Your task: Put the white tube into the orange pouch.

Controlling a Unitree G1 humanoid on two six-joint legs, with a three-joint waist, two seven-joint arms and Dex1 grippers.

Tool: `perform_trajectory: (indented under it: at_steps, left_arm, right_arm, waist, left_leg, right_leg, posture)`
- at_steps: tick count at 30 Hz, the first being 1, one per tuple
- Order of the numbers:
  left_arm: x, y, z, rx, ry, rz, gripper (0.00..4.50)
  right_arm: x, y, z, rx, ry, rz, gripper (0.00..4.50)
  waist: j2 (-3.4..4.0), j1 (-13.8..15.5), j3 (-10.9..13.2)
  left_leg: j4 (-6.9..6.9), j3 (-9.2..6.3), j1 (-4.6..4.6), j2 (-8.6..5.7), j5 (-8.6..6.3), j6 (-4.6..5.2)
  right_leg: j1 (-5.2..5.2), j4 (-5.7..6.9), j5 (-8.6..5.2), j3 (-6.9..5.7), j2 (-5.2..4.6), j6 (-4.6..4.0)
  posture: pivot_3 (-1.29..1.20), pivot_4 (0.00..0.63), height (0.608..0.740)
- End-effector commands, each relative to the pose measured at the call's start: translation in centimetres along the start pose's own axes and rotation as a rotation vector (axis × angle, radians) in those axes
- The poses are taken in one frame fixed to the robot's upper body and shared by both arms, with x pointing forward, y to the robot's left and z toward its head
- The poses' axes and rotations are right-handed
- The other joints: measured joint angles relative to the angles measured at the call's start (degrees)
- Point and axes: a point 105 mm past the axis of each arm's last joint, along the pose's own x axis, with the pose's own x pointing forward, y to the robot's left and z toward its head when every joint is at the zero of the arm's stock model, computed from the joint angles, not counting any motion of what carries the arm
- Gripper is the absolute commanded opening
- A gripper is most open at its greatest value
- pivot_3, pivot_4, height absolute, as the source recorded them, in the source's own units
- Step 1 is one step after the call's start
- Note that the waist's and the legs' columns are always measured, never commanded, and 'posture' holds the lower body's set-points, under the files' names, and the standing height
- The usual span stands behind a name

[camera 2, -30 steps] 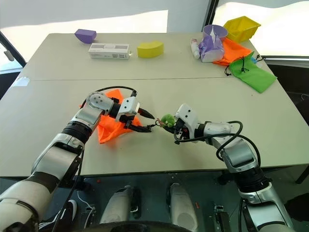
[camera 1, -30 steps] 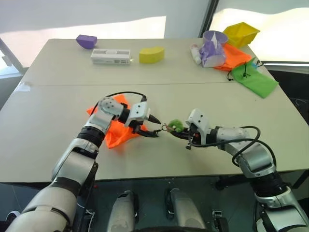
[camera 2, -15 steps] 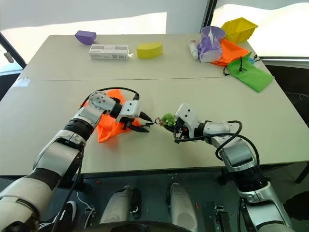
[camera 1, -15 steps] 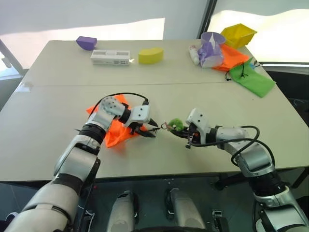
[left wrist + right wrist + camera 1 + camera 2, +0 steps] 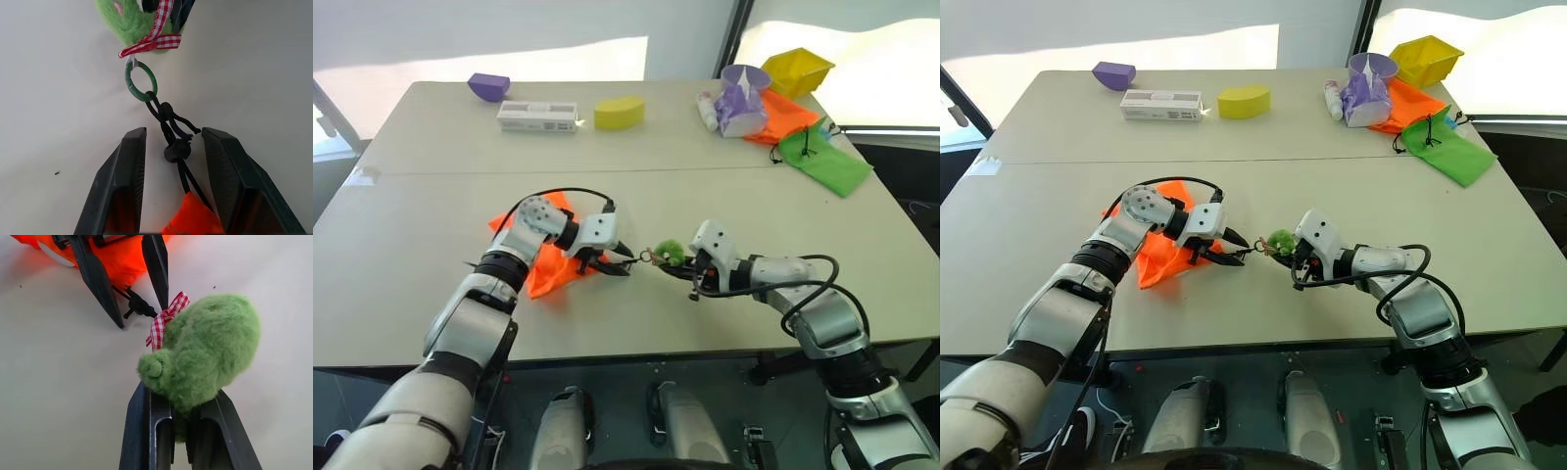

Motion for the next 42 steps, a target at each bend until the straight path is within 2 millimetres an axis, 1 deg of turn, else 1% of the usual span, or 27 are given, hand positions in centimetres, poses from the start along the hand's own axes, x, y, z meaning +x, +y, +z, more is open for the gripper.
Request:
perform_trajectory:
  at_steps: [1,4,14,17,18,25,28,32,36,42]
  left_arm:
    - [-0.2,0.9,0.9,0.024,-0.02,0.031,1.42]
    - [-0.2,0.7,0.8,-0.012,-0.022,0.014,1.42]
    - [-0.3,0.2,0.2,0.01,0.0,0.006,1.42]
    - [-0.3,0.3,0.3,0.04,0.003,0.019,0.52]
    - [-0.3,0.3,0.3,0.041,0.001,0.023,0.1]
    - [-0.3,0.3,0.4,0.036,-0.01,0.02,0.1]
    - [-0.6,0.2,0.4,0.039,-0.007,0.012,0.1]
    - [-1.9,-0.1,0.5,0.019,-0.003,-0.025,0.1]
    - [-4.4,-1.3,0.5,0.006,0.023,-0.083,0.1]
    - [-6.9,-2.6,0.4,0.011,0.057,-0.074,0.1]
  right_arm:
    - [-0.1,-0.3,1.0,-0.03,-0.032,-0.008,0.0]
    - [-0.2,-0.2,1.0,-0.028,-0.032,-0.006,0.0]
    - [-0.2,-0.3,0.9,-0.032,-0.026,-0.006,0.0]
    - [-0.2,-0.3,1.0,-0.035,-0.027,-0.008,0.0]
    - [-0.2,-0.3,1.0,-0.035,-0.028,-0.009,0.0]
    - [-0.2,-0.3,1.2,-0.034,-0.031,-0.011,0.0]
    - [-0.3,-0.7,1.1,-0.037,-0.028,-0.024,0.0]
    - [-1.0,-2.3,1.3,-0.04,-0.03,-0.085,0.0]
    - [-1.9,-5.5,1.7,-0.046,-0.045,-0.23,0.0]
    - [-2.6,-8.9,2.2,-0.031,-0.068,-0.396,0.0]
  waist:
    - [0.0,0.0,0.0]
    - [0.0,0.0,0.0]
    - [0.0,-0.03,0.0]
    - [0.0,-0.02,0.0]
    - [0.0,-0.02,0.0]
    - [0.0,-0.02,0.0]
    - [0.0,-0.04,0.0]
    - [0.0,-0.09,0.0]
    - [0.0,-0.33,0.0]
    - [0.01,-0.11,0.0]
  left_leg:
    - [0.0,0.0,0.0,0.0,0.0,0.0]
    - [0.0,0.0,0.0,0.0,0.0,0.0]
    - [0.0,0.0,0.0,0.0,0.0,0.0]
    - [0.0,0.0,0.0,0.0,0.0,0.0]
    - [0.0,0.0,0.0,0.0,0.0,0.0]
    - [0.0,0.0,0.0,0.0,0.0,0.0]
    - [0.0,0.0,0.0,0.0,0.0,0.0]
    - [0.0,0.01,0.0,0.0,0.0,0.0]
    - [-0.01,0.01,0.0,0.02,0.0,0.0]
    - [-0.02,0.01,-0.01,0.04,0.0,0.0]
  right_leg:
    - [0.0,0.0,0.0,0.0,0.0,0.0]
    - [0.0,0.0,0.0,0.0,0.0,0.0]
    - [0.0,0.0,0.0,0.0,0.0,0.0]
    - [0.0,0.0,0.0,0.0,0.0,0.0]
    - [0.0,0.0,0.0,0.0,0.0,0.0]
    - [-0.01,0.0,0.0,0.0,0.0,0.0]
    - [-0.01,0.0,0.0,0.0,0.0,0.0]
    - [-0.01,0.01,0.0,0.0,0.0,0.0]
    - [-0.04,0.01,0.0,0.01,0.01,0.0]
    - [-0.06,0.02,-0.01,0.02,0.01,0.0]
  posture:
    - [0.0,0.15,0.74]
    - [0.0,0.15,0.74]
    - [0.0,0.15,0.74]
    - [0.0,0.15,0.74]
    - [0.0,0.15,0.74]
    - [0.0,0.15,0.74]
    - [0.0,0.15,0.74]
    - [0.0,0.15,0.74]
    - [0.0,0.15,0.74]
    - [0.0,0.15,0.74]
